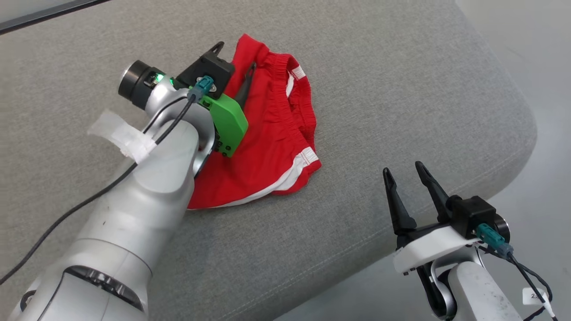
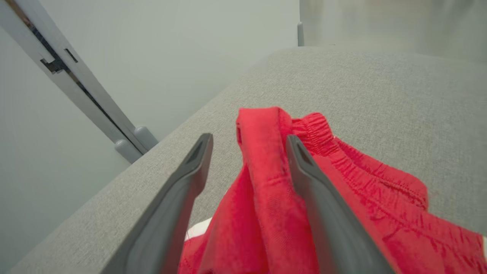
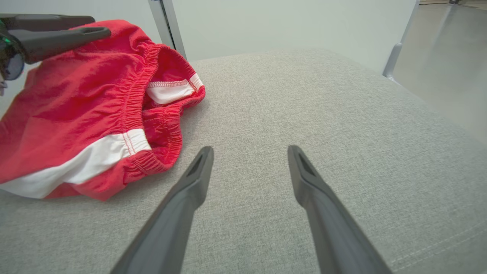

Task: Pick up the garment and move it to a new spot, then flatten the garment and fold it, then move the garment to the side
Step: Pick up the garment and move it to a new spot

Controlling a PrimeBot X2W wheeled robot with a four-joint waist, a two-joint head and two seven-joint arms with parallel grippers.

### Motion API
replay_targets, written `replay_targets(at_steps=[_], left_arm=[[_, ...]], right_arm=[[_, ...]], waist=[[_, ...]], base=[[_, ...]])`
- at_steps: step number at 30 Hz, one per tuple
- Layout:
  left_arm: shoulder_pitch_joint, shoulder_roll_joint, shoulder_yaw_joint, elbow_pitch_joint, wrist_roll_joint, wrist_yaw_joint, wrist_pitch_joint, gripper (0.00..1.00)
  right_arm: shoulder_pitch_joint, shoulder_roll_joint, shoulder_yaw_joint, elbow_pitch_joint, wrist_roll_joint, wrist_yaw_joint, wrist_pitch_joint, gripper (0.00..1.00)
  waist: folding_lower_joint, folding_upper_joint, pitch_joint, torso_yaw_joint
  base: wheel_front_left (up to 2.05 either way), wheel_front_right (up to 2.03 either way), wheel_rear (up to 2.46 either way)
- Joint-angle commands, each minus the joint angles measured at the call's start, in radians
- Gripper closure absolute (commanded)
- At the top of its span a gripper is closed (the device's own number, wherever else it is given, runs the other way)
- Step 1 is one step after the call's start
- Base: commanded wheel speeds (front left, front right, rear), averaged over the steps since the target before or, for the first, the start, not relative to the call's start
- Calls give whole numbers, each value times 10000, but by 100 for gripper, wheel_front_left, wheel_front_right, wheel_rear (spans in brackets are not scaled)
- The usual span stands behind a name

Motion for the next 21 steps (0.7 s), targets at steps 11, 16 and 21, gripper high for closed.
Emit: replay_targets(at_steps=[11,16,21], left_arm=[[2670,-1,-286,-2160,-1868,766,-295,0],[3628,-6,-70,-3107,-1977,1110,-294,0],[4993,111,203,-4374,-1787,1385,-289,0]], right_arm=[[180,-31,-650,493,-531,-3,-41,0],[-59,-135,-631,868,-448,-3,121,0],[-416,-425,-531,1467,-185,-3,456,0]], waist=[[0,-1,-1683,3298],[0,-1,-1881,3950],[0,-1,-2039,4539]], base=[[0,0,0],[0,0,0],[0,0,0]])
